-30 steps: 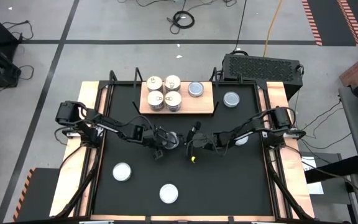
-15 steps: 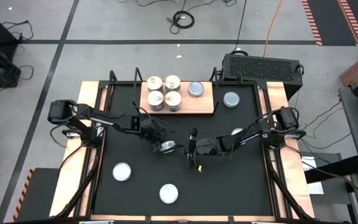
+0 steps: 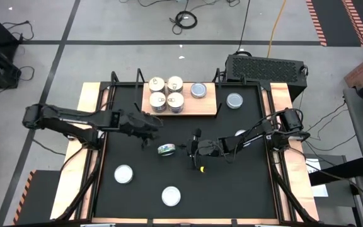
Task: Stack canned seafood by type on shelf
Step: Put the green tuna can on the shelf
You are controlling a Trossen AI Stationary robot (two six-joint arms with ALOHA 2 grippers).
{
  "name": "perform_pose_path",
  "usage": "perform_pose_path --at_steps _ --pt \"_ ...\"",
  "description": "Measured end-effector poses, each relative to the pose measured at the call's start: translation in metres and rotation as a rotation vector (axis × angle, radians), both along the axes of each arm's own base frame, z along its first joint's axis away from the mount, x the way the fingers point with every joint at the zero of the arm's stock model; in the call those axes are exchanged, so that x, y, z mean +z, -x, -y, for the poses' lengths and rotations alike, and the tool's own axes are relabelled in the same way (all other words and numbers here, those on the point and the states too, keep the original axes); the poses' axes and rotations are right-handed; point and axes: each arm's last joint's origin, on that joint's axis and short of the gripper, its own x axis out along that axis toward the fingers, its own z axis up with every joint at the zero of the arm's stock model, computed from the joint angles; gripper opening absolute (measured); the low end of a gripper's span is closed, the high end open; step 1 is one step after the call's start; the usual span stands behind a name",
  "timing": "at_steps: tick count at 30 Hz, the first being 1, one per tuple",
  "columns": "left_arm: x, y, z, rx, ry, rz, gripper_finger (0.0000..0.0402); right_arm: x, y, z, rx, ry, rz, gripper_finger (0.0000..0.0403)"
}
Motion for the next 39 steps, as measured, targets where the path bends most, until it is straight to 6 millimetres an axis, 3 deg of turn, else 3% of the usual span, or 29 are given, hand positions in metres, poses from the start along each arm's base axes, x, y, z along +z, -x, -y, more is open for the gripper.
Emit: perform_pose_path --at_steps 3,9,18,22,29,39 --pt "0.003 0.000 0.016 -0.059 -0.006 0.036 0.0189 0.000 0.001 -0.001 0.002 0.001 -0.011 0.0000" --pt "-0.012 -0.007 0.042 -0.032 -0.181 -0.018 0.0189 0.000 0.001 -0.002 0.005 0.001 -0.014 0.0000" --pt "-0.043 -0.041 0.046 -0.100 -0.336 -0.031 0.0189 -0.002 0.003 -0.002 0.001 -0.003 -0.036 0.0000" --pt "-0.047 -0.047 0.047 -0.105 -0.352 -0.046 0.0189 -0.005 0.004 0.002 -0.017 -0.009 -0.068 0.0000" --pt "-0.033 -0.055 0.045 -0.044 -0.232 -0.012 0.0211 -0.006 0.004 0.004 -0.026 -0.007 -0.074 0.0000" --pt "-0.032 -0.059 0.011 0.044 0.031 -0.044 0.0265 -0.006 0.004 0.004 -0.025 -0.008 -0.074 0.0000"
